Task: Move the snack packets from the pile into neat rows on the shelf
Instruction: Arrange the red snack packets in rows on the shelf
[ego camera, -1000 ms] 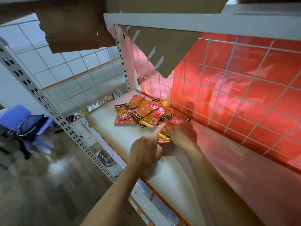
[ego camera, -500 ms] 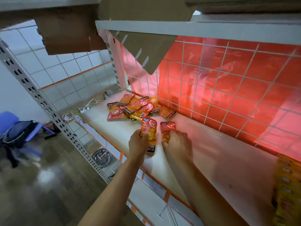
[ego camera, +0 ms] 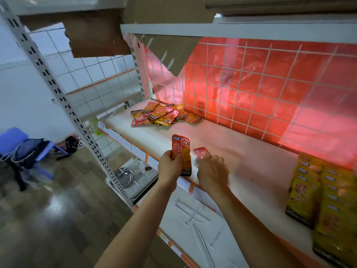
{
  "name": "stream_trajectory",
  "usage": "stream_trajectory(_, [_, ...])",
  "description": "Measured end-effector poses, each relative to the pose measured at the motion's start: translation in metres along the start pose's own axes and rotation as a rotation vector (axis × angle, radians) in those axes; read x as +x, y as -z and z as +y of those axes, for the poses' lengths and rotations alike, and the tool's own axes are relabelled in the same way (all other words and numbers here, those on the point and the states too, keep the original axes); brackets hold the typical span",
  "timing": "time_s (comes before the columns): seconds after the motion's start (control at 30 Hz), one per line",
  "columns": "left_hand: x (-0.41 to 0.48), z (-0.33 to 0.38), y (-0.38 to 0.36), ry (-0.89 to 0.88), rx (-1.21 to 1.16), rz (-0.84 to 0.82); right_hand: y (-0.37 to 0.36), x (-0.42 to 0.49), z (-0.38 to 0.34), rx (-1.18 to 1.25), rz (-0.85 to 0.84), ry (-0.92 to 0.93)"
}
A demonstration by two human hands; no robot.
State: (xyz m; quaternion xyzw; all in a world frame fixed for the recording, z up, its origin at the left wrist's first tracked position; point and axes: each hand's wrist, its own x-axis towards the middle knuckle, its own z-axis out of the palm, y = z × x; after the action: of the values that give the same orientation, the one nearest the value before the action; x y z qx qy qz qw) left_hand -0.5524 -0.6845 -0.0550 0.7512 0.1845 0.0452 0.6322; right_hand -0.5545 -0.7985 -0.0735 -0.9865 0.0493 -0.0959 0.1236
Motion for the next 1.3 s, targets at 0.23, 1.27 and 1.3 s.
stream_trajectory(0.23, [-0.072, 0.005, -0.029, 0.017, -0.088, -0.164, 0.05, -0.048, 0.062, 0.616, -0.01, -0.313])
stream_trajectory(1.27, [-0.349, 0.038, -0.364, -0.113, 0.014, -0.769, 0.194, -0.223, 0.458, 0.841, 0.651, -0.822])
stream_trajectory(1.3, [-0.356, 0.034, -0.374, -0.141, 0.026, -0.771, 0.197, -0.23, 0.47, 0.796, 0.681, -0.834])
